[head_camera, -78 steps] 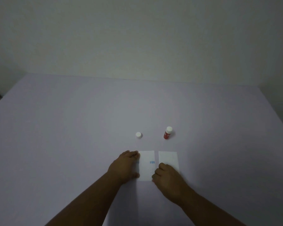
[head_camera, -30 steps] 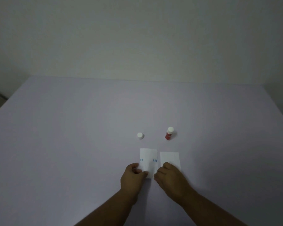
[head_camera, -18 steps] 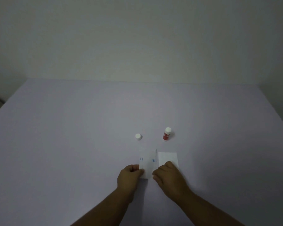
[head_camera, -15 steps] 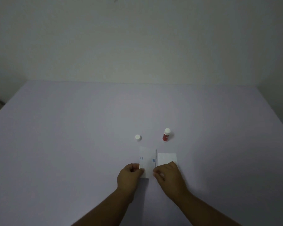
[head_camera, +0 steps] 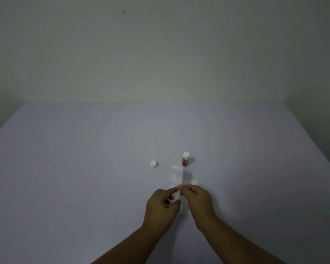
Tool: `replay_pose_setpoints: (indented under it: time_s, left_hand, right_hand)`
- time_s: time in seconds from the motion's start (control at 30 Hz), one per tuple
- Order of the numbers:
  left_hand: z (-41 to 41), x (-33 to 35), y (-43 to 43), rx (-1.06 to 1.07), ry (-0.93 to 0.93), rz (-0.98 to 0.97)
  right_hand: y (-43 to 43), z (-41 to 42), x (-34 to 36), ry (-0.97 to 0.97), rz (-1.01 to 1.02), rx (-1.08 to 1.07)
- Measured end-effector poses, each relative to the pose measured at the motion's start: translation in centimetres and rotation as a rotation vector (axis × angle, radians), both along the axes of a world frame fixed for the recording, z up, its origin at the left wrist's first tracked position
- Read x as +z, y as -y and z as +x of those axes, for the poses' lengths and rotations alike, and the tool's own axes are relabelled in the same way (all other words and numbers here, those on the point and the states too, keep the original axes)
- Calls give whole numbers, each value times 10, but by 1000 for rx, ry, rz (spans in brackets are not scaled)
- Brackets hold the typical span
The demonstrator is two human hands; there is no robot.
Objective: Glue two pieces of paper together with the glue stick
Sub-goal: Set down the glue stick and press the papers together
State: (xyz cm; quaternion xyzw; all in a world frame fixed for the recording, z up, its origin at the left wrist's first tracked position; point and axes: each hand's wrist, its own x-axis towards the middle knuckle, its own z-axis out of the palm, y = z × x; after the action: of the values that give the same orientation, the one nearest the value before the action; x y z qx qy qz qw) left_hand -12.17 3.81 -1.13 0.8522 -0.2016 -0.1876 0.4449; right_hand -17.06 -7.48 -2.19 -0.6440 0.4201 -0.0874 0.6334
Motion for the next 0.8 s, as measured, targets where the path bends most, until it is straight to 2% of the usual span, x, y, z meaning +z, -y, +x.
replay_pose_setpoints:
  time_s: [0.1, 0.23, 0.3, 0.43, 0.8]
  left_hand:
    - [-1, -3, 5, -6, -3, -26]
    - [9, -3, 12, 179, -55, -21]
    - [16, -5, 14, 227, -146, 37]
    - [20, -11, 17, 227, -378, 36]
    - [17, -26, 26, 204, -472, 149]
  right_hand:
    - [10, -6, 0, -32, -58, -3]
    - [28, -19, -2, -97, -136, 63]
    - [38, -25, -2, -125, -116, 104]
    - [53, -32, -4, -172, -126, 173]
    - [65, -27, -19, -337, -203, 265]
